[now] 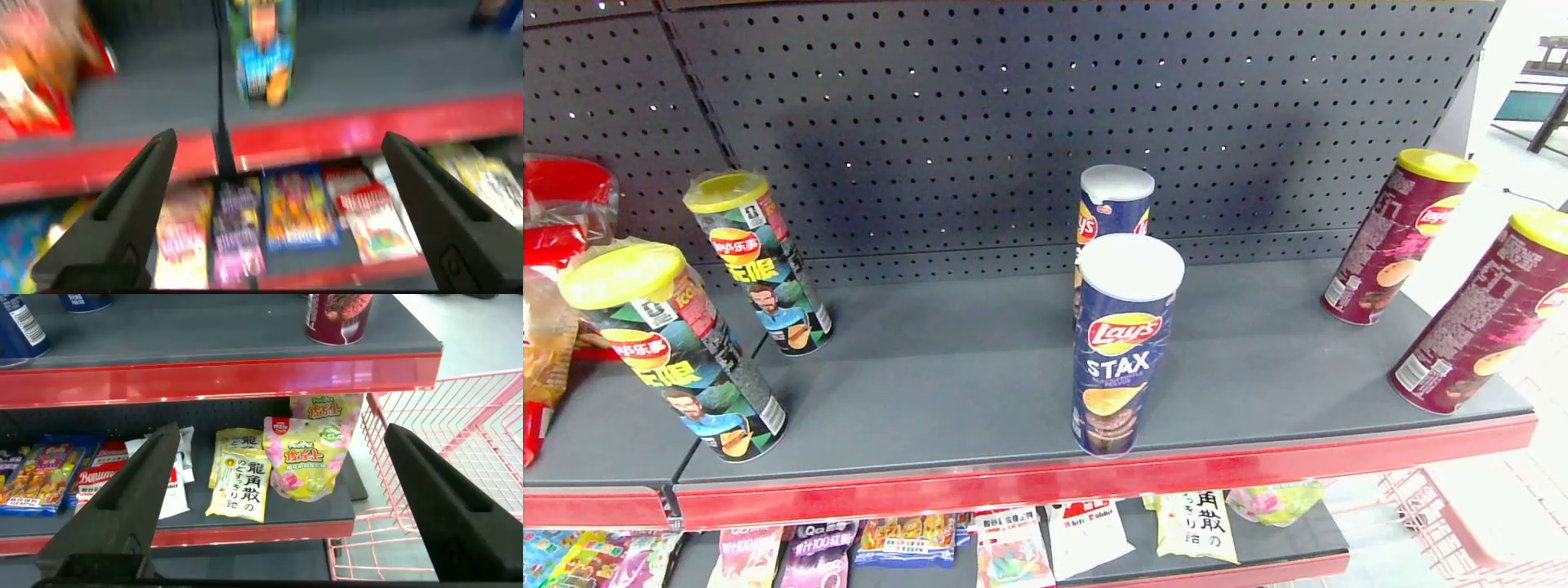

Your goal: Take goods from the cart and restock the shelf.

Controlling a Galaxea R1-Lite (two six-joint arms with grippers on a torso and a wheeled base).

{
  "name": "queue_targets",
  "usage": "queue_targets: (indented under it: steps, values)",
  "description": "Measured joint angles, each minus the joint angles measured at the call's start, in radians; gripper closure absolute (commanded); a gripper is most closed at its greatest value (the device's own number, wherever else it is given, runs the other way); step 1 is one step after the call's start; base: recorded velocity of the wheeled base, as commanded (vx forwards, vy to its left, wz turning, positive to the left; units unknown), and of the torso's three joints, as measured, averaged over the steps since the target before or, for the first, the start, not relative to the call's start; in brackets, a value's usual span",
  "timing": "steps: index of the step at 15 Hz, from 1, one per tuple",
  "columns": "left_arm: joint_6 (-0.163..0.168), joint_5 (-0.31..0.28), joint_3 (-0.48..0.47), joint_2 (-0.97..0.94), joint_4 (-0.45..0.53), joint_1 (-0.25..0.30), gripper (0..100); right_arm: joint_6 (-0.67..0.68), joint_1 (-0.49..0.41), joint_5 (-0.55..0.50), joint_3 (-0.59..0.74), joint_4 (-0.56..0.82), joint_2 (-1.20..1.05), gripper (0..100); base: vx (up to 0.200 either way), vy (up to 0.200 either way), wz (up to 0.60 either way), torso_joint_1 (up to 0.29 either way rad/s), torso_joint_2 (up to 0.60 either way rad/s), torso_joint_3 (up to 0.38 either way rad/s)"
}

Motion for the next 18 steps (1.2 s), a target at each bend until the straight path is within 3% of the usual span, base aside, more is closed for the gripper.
queue_targets:
  steps: [1,2,4,5,6,7,8,18]
  values:
    - [0.026,-0.004,0.0,0.0,-0.015,0.0,0,0.0,0.0,0.0,0.0,0.0,0.0,0,0.0,0.0,0.0,0.0,0.0,0.0]
    - [0.009,0.019,0.02,0.0,-0.017,0.0,0,0.0,0.0,0.0,0.0,0.0,0.0,0,0.0,0.0,0.0,0.0,0.0,0.0]
    - [-0.123,0.072,0.045,0.0,-0.021,0.0,0,-0.001,0.0,0.0,0.0,0.0,0.0,0,0.0,0.0,0.0,0.0,0.0,0.0]
    - [-0.115,0.077,0.049,0.0,-0.023,-0.001,0,0.0,0.0,0.0,0.0,0.0,0.0,0,0.0,0.0,0.0,0.0,0.0,0.0]
    - [-0.079,0.066,0.053,0.0,-0.022,-0.001,0,0.0,0.0,0.0,0.0,0.0,0.0,0,0.0,0.0,0.0,0.0,0.0,0.0]
    - [-0.063,0.015,0.06,0.0,-0.007,-0.001,0,0.0,0.0,0.0,0.0,0.0,0.0,0,0.0,0.0,0.0,0.0,0.0,0.0]
    - [-0.061,-0.017,0.061,0.0,-0.006,-0.001,0,0.0,0.0,0.0,0.0,0.0,0.0,0,0.0,0.0,0.0,0.0,0.0,0.0]
    - [-0.069,-0.003,0.065,0.0,-0.003,-0.002,0,-0.002,0.0,0.004,0.0,0.0,0.0,0,0.0,0.0,0.0,0.0,0.0,0.0]
